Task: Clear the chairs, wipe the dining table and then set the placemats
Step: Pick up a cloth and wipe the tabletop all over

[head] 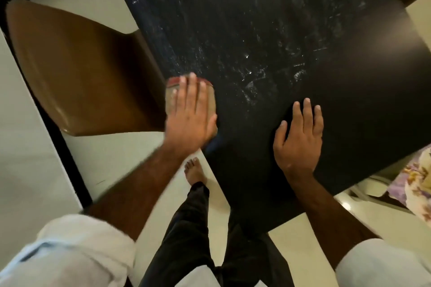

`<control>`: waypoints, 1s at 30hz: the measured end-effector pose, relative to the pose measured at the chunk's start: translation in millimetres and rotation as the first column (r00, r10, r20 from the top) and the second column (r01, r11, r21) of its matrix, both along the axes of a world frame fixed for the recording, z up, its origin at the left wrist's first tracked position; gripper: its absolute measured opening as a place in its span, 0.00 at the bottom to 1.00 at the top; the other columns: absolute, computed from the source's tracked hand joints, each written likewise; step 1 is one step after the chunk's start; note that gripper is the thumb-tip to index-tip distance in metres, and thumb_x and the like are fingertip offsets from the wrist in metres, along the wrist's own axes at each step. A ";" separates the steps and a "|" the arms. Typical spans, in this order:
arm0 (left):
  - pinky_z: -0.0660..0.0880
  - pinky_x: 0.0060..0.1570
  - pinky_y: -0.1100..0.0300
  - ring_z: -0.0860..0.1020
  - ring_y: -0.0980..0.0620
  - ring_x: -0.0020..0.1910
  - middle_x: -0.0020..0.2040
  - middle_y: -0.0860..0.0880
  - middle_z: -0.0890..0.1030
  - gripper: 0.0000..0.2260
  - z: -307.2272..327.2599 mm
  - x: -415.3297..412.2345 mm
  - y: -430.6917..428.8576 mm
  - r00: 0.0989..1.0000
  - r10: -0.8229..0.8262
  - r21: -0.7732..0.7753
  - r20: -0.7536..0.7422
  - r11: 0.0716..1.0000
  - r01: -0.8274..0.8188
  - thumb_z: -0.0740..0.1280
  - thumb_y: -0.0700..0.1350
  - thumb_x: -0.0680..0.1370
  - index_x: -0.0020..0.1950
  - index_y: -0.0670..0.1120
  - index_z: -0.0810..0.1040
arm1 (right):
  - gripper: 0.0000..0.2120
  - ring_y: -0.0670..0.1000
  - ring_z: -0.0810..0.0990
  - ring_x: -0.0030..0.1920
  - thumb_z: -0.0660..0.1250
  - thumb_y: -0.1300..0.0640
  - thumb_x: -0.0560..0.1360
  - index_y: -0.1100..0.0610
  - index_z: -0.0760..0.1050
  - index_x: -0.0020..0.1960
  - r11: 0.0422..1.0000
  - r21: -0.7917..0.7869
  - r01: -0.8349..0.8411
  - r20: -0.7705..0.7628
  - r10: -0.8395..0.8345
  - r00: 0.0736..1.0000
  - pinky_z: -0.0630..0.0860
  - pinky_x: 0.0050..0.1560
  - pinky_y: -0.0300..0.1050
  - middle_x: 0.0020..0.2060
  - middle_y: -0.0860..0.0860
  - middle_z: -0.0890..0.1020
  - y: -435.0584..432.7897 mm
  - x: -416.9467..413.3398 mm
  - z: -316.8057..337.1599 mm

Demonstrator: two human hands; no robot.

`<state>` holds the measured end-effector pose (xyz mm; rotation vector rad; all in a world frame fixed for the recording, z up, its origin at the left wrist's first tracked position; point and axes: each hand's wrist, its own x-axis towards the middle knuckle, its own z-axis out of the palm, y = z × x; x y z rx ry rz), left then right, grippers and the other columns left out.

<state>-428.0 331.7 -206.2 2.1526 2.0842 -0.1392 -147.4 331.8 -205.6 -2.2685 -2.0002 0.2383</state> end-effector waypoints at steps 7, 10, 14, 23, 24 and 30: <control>0.55 0.85 0.33 0.52 0.34 0.89 0.89 0.35 0.52 0.37 -0.3 1.5 102.7 0.995 0.103 0.063 0.010 0.993 -0.103 0.53 0.62 0.87 0.89 0.40 0.51 | 0.28 0.58 0.52 0.88 0.57 0.47 0.89 0.55 0.62 0.86 1.000 0.007 0.004 0.040 -0.004 0.999 0.60 0.85 0.60 0.87 0.54 0.60 1.9 -2.0 -2.9; 0.53 0.85 0.33 0.47 0.35 0.89 0.90 0.35 0.48 0.38 -1.8 57.7 59.7 0.992 -0.100 0.045 0.075 0.994 0.097 0.54 0.60 0.87 0.90 0.40 0.47 | 0.28 0.58 0.52 0.89 0.56 0.47 0.89 0.56 0.62 0.86 1.000 0.009 -0.003 0.041 0.003 0.999 0.56 0.87 0.57 0.87 0.55 0.60 2.0 0.4 -1.7; 0.50 0.86 0.35 0.44 0.38 0.90 0.91 0.40 0.44 0.39 3.1 84.2 -20.0 0.963 -0.238 -0.034 0.124 0.969 0.244 0.56 0.61 0.87 0.91 0.43 0.45 | 0.28 0.58 0.52 0.89 0.56 0.48 0.89 0.56 0.62 0.86 1.000 -0.005 -0.010 0.021 0.010 1.000 0.54 0.86 0.55 0.87 0.55 0.60 2.3 3.4 1.0; 0.52 0.85 0.31 0.50 0.34 0.89 0.90 0.37 0.52 0.37 1.2 61.0 84.1 1.000 -0.023 0.046 0.016 0.999 0.023 0.54 0.61 0.87 0.90 0.42 0.52 | 0.27 0.57 0.54 0.88 0.57 0.47 0.89 0.57 0.64 0.85 0.999 -0.014 0.039 -0.032 -0.039 0.999 0.56 0.85 0.55 0.87 0.56 0.60 0.9 9.0 -1.4; 0.53 0.85 0.32 0.51 0.34 0.89 0.90 0.38 0.53 0.36 -0.2 74.7 98.5 1.000 -0.028 0.068 0.013 0.997 0.027 0.54 0.61 0.87 0.90 0.42 0.52 | 0.27 0.57 0.54 0.88 0.57 0.47 0.88 0.57 0.64 0.85 0.999 -0.016 0.042 -0.037 -0.042 0.998 0.55 0.85 0.54 0.87 0.57 0.60 1.2 9.2 -1.9; 0.54 0.85 0.33 0.49 0.37 0.90 0.91 0.41 0.50 0.37 0.8 133.3 90.9 0.950 -0.308 0.062 0.060 0.951 0.304 0.56 0.60 0.86 0.90 0.43 0.50 | 0.24 0.57 0.57 0.87 0.62 0.57 0.86 0.59 0.67 0.80 0.990 0.024 0.142 -0.220 -0.133 0.966 0.63 0.85 0.56 0.85 0.58 0.63 -0.6 9.1 0.1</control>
